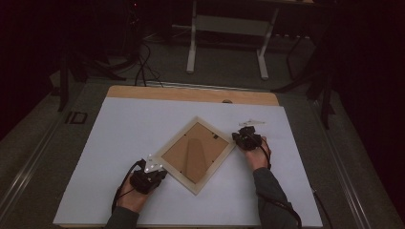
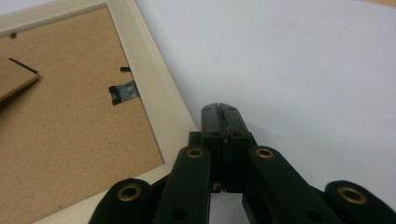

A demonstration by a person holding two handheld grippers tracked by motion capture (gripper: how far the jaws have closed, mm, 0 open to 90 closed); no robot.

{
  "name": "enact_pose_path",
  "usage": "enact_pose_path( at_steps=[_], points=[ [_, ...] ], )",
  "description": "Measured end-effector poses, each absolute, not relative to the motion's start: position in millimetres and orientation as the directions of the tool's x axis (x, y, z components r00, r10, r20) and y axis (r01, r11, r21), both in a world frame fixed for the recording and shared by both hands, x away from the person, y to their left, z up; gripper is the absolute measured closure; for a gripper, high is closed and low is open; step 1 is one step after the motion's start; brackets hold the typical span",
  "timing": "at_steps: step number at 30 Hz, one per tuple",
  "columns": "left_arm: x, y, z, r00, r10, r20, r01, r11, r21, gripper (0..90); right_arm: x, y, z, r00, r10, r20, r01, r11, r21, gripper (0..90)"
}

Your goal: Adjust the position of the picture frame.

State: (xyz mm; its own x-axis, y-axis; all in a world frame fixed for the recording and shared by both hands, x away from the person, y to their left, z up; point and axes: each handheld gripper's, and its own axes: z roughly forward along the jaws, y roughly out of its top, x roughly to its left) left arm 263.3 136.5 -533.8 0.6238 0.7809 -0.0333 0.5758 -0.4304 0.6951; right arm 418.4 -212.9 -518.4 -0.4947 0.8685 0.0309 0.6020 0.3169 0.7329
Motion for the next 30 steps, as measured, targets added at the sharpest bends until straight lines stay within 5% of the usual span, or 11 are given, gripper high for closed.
enact_pose_path(
  at_steps=[30],
  points=[
    [283.0,131.4,-532.5,0.586,0.810,-0.024,0.600,-0.413,0.685,90.0,418.2,-226.4,-527.0,-0.499,0.860,0.104,0.673,0.309,0.672,90.0]
  ],
)
